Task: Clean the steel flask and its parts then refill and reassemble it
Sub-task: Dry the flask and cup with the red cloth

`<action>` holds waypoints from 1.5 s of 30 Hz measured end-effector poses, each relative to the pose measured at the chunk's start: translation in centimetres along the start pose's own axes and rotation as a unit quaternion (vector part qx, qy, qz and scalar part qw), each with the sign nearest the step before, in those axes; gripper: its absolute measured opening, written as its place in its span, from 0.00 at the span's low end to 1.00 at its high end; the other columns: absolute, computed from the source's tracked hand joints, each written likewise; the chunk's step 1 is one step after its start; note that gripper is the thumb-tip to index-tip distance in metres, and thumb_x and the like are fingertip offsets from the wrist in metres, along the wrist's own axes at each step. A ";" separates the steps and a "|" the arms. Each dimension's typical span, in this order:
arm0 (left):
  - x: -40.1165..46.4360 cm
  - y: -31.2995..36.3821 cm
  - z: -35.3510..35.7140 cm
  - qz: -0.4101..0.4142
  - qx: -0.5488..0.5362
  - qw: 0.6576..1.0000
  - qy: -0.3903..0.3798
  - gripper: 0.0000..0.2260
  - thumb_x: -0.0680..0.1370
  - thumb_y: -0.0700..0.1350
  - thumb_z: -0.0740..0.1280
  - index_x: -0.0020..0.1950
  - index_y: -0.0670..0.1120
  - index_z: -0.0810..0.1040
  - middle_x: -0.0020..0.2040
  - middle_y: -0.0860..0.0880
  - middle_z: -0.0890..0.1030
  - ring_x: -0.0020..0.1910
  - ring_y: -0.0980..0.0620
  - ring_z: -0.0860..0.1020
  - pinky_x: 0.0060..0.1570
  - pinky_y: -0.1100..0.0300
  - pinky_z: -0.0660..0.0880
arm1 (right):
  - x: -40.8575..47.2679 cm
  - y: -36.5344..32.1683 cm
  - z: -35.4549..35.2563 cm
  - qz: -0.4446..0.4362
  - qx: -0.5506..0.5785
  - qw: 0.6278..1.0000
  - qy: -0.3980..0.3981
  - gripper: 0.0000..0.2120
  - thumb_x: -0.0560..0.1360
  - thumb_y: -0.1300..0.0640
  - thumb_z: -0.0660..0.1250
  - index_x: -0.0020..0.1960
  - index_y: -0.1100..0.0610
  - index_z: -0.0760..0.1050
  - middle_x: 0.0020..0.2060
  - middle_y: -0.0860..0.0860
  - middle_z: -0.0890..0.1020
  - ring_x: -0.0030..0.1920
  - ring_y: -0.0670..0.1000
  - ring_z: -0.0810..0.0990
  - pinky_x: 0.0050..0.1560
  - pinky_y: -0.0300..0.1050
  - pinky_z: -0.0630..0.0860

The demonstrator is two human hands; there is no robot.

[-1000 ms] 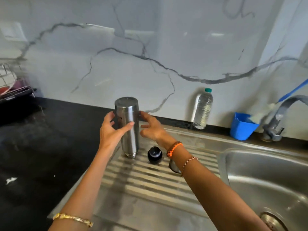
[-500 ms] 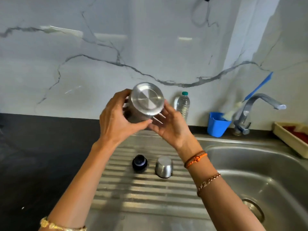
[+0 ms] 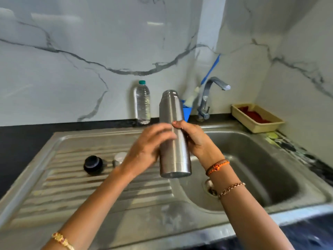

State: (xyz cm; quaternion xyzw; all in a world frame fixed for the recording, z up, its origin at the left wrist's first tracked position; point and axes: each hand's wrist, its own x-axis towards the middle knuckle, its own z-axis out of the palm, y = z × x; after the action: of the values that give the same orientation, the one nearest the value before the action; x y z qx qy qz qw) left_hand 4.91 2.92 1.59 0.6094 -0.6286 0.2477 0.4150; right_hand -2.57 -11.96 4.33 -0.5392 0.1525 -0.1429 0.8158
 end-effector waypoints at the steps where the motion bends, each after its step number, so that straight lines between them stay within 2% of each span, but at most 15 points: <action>1: 1.0 0.8 0.2 -0.109 -0.072 0.990 0.049 0.21 0.70 0.30 0.64 0.56 0.51 0.71 0.59 0.52 0.71 0.57 0.56 0.74 0.59 0.63 0.73 | -0.6 -0.5 -0.6 -0.033 -0.024 0.999 0.027 0.16 0.61 0.62 0.74 0.47 0.61 0.76 0.37 0.54 0.81 0.39 0.51 0.80 0.41 0.42 0.79; 4: 3.7 3.1 2.5 -0.408 -0.328 0.842 0.129 0.19 0.72 0.34 0.69 0.59 0.49 0.71 0.54 0.52 0.76 0.48 0.57 0.79 0.48 0.61 0.78 | -3.0 -0.8 -3.8 -0.132 -0.093 0.985 0.058 0.22 0.57 0.69 0.75 0.48 0.55 0.76 0.40 0.50 0.82 0.37 0.44 0.81 0.40 0.37 0.79; 5: 4.5 3.5 3.6 -0.461 -0.380 0.795 0.103 0.19 0.72 0.42 0.70 0.61 0.47 0.72 0.54 0.52 0.78 0.50 0.55 0.79 0.50 0.58 0.77 | -3.9 -0.7 -5.0 -0.161 -0.137 0.975 0.062 0.25 0.57 0.71 0.76 0.49 0.53 0.75 0.41 0.48 0.81 0.37 0.42 0.81 0.40 0.35 0.79; 7: 5.8 4.5 6.0 -0.499 -0.415 0.759 0.043 0.24 0.67 0.54 0.74 0.59 0.48 0.74 0.50 0.53 0.81 0.52 0.53 0.79 0.51 0.56 0.76 | -5.2 -0.4 -7.1 -0.207 -0.268 0.939 0.067 0.32 0.57 0.70 0.79 0.54 0.46 0.73 0.42 0.43 0.80 0.40 0.40 0.81 0.43 0.36 0.79; 10: 8.1 6.1 9.8 -0.505 -0.407 0.757 0.075 0.25 0.62 0.54 0.76 0.55 0.47 0.75 0.46 0.52 0.82 0.48 0.51 0.80 0.45 0.59 0.76 | -5.4 -1.3 -9.8 -0.270 -0.411 0.868 0.073 0.33 0.56 0.59 0.81 0.53 0.37 0.71 0.39 0.39 0.79 0.40 0.40 0.79 0.43 0.30 0.75; 14: 11.1 6.9 14.0 -0.526 -0.339 0.760 0.177 0.17 0.65 0.44 0.77 0.50 0.46 0.76 0.40 0.53 0.81 0.34 0.62 0.80 0.31 0.70 0.75 | -4.3 -3.9 -13.7 -0.274 -0.516 0.809 0.054 0.36 0.57 0.52 0.81 0.64 0.53 0.73 0.43 0.45 0.80 0.42 0.43 0.78 0.45 0.29 0.71; 17: 10.7 7.6 16.9 -0.520 -0.333 0.760 0.202 0.13 0.66 0.41 0.77 0.46 0.46 0.77 0.39 0.53 0.81 0.34 0.63 0.80 0.33 0.69 0.75 | -4.1 -4.8 -17.9 -0.185 -0.443 0.877 -0.004 0.32 0.65 0.56 0.77 0.67 0.57 0.71 0.52 0.44 0.79 0.50 0.38 0.79 0.55 0.30 0.73; 20: 9.8 8.3 19.7 -0.504 -0.307 0.781 0.204 0.16 0.65 0.38 0.77 0.45 0.50 0.75 0.41 0.55 0.81 0.35 0.65 0.79 0.37 0.71 0.75 | -2.7 -6.1 -23.9 -0.162 -0.342 0.918 0.121 0.17 0.71 0.59 0.72 0.58 0.61 0.77 0.45 0.48 0.81 0.41 0.36 0.79 0.49 0.32 0.75; 23: 10.3 8.1 21.9 -0.487 -0.272 0.809 0.185 0.20 0.62 0.37 0.78 0.46 0.51 0.74 0.42 0.55 0.81 0.37 0.65 0.79 0.38 0.71 0.75 | -0.1 -8.6 -30.5 -0.153 -0.429 0.838 0.300 0.09 0.73 0.60 0.69 0.52 0.60 0.81 0.45 0.52 0.83 0.46 0.47 0.81 0.51 0.38 0.75; 26: 12.2 7.2 23.7 -0.478 -0.243 0.827 0.170 0.22 0.60 0.37 0.79 0.46 0.52 0.75 0.43 0.54 0.81 0.40 0.60 0.80 0.41 0.68 0.77 | 3.5 -12.0 -35.9 -0.111 -0.506 0.772 0.368 0.09 0.73 0.64 0.66 0.51 0.63 0.81 0.49 0.59 0.83 0.53 0.56 0.79 0.53 0.42 0.71; 30: 13.4 5.7 25.7 -0.493 -0.227 0.821 0.178 0.22 0.58 0.38 0.80 0.47 0.52 0.76 0.44 0.51 0.82 0.42 0.57 0.80 0.43 0.64 0.78 | 10.1 -13.0 -40.2 0.027 -0.655 0.710 0.257 0.11 0.71 0.58 0.70 0.47 0.65 0.79 0.45 0.62 0.81 0.48 0.59 0.79 0.41 0.43 0.73; 33: 12.9 4.8 27.1 -0.522 -0.221 0.803 0.183 0.22 0.57 0.38 0.79 0.46 0.52 0.75 0.44 0.51 0.82 0.42 0.54 0.81 0.43 0.60 0.78 | 13.7 -12.5 -41.7 0.100 -0.728 0.646 0.208 0.22 0.70 0.53 0.71 0.57 0.66 0.75 0.55 0.62 0.79 0.55 0.62 0.78 0.53 0.49 0.75; 40: 13.6 2.2 30.0 -0.544 -0.216 0.795 0.163 0.25 0.51 0.45 0.78 0.45 0.52 0.76 0.39 0.54 0.83 0.39 0.60 0.81 0.38 0.68 0.77 | 17.2 -10.6 -42.2 -0.025 -0.837 0.514 0.183 0.12 0.78 0.61 0.58 0.57 0.66 0.74 0.55 0.63 0.78 0.57 0.63 0.76 0.55 0.54 0.72; 42: 13.1 2.2 30.8 -0.546 -0.215 0.793 0.163 0.24 0.52 0.43 0.79 0.45 0.52 0.76 0.39 0.54 0.83 0.39 0.60 0.81 0.38 0.68 0.77 | 17.2 -10.6 -43.2 -0.016 -0.807 0.559 0.188 0.12 0.77 0.61 0.60 0.56 0.67 0.74 0.54 0.63 0.79 0.56 0.64 0.76 0.55 0.53 0.72; 45: 13.0 1.9 30.8 -0.545 -0.216 0.791 0.178 0.23 0.56 0.38 0.79 0.45 0.53 0.74 0.41 0.54 0.82 0.38 0.61 0.81 0.38 0.66 0.78 | 16.7 -14.0 -44.9 -0.020 -0.655 0.690 0.309 0.15 0.74 0.58 0.65 0.54 0.69 0.76 0.51 0.66 0.80 0.54 0.65 0.78 0.52 0.53 0.73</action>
State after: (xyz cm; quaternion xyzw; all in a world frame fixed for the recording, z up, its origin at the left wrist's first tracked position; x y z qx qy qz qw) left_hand -2.61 -29.26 -3.69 0.6903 -0.1448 -0.0579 0.7065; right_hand -6.36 -61.42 -0.99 -0.8650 0.4399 -0.1811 0.1597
